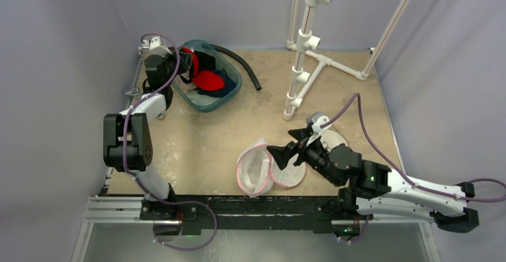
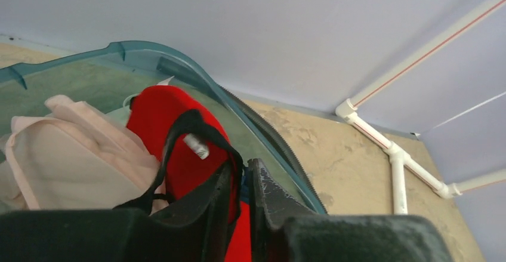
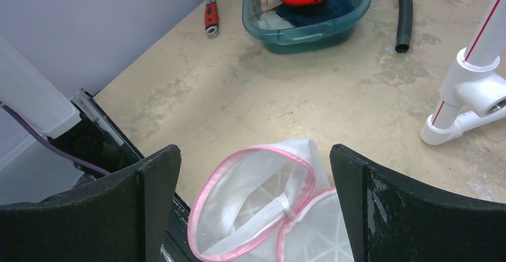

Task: Unzip the laundry bag and remove the bra
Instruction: Place the bra in the bin.

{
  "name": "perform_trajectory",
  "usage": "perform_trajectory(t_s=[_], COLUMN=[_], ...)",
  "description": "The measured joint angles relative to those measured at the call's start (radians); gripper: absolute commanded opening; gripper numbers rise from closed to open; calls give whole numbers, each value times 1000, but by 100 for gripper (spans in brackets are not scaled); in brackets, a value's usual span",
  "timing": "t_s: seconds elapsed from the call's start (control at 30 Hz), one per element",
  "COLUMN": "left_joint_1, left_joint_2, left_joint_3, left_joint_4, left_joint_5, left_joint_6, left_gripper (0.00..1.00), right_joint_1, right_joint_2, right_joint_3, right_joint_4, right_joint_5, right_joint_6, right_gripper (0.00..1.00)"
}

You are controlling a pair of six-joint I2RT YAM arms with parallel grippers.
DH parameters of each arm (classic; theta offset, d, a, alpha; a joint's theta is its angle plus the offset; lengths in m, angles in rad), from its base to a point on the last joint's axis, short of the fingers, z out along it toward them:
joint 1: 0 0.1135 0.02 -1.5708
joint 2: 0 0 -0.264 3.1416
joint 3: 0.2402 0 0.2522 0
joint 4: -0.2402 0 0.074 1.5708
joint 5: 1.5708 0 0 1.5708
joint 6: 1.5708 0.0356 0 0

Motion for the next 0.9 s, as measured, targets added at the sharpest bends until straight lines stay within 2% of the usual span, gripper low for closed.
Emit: perform_trajectory(t_s=[0.2,0.3,0.57,0.67,0.77,0.9], left_joint_1=[0,0,0,0,0,8], left_joint_2=[28,24,-82,-130,-166,-182], left_joint_3=[-5,10,23,47,80,116], left_joint_4=[5,-66,-316,-411,-491,-582], left_joint_5=[-108,-197,-465,-544,-595,-596], left_joint_6=[24,42,64,61,62,61], left_gripper=[62,70,72,75,79,79], right_joint_1=[0,0,0,0,0,0], right_joint_2=[23,29,29,29,29,29], right_joint_3=[2,2,2,2,2,2], right_joint_4=[-11,-19,-22,-22,-21,-21], right_joint_5=[0,1,1,1,1,1], right_joint_6=[0,0,-5,-5,-5,-5], right_gripper=[98,98,98,98,98,98])
